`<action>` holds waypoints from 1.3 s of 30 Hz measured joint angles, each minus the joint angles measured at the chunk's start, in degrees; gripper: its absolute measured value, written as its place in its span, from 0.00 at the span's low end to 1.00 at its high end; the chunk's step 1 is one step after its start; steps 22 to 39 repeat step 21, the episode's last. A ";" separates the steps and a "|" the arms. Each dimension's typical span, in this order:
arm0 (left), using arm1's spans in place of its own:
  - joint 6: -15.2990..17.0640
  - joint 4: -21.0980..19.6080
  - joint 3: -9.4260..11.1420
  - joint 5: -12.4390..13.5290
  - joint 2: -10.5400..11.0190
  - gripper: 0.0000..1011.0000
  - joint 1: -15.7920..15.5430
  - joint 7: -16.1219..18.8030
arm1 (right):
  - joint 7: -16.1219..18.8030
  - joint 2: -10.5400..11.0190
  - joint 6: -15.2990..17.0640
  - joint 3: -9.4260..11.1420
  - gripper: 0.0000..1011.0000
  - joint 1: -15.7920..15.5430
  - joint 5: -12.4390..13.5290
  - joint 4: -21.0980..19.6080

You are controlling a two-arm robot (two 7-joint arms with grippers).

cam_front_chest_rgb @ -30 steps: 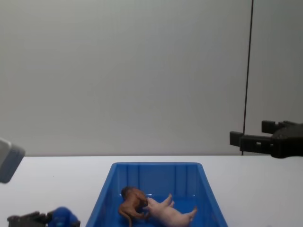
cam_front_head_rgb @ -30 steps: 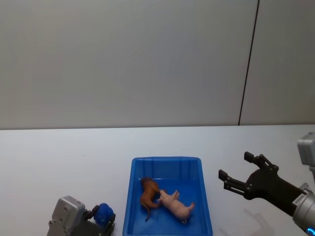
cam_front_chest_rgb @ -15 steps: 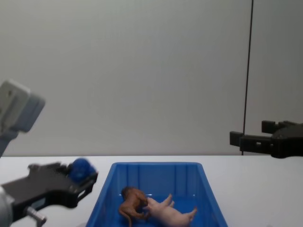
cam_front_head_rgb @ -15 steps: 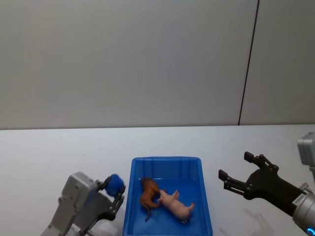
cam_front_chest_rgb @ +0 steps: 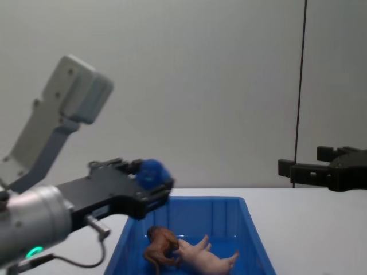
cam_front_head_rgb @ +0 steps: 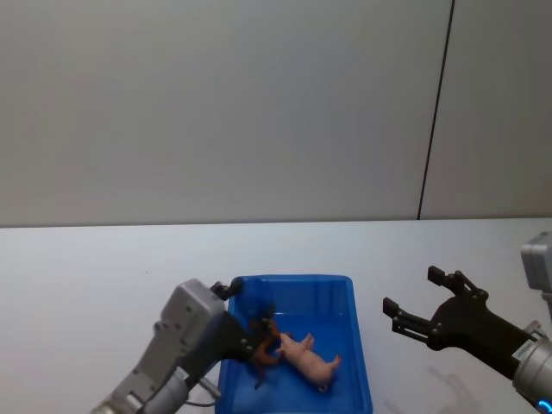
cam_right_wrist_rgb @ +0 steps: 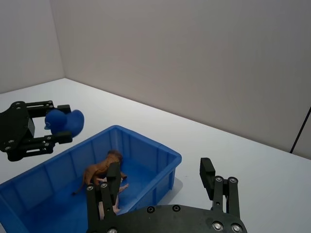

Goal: Pick up the two dolls from the table and place them into the box.

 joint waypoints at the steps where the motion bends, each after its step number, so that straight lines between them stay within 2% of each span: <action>1: -0.14 0.06 0.12 0.21 -0.25 0.60 -0.17 -0.26 | 0.00 0.00 0.00 0.00 0.99 0.00 0.00 0.00; 8: -1.63 0.89 1.25 1.60 -2.35 0.81 -1.78 -2.90 | 0.00 0.00 0.00 0.00 0.99 0.00 0.00 0.00; 15: -3.44 0.86 1.45 1.80 -2.67 0.99 -2.08 -4.31 | 0.00 0.00 0.00 0.00 0.99 0.00 0.00 0.00; 21: -4.83 0.33 1.29 1.69 -2.35 0.99 -1.94 -5.08 | 0.00 0.00 0.00 0.00 0.99 0.00 0.00 0.00; 39: -4.83 0.33 1.29 1.69 -2.35 0.99 -1.94 -5.08 | 0.00 0.00 0.00 0.00 0.99 0.00 0.00 0.00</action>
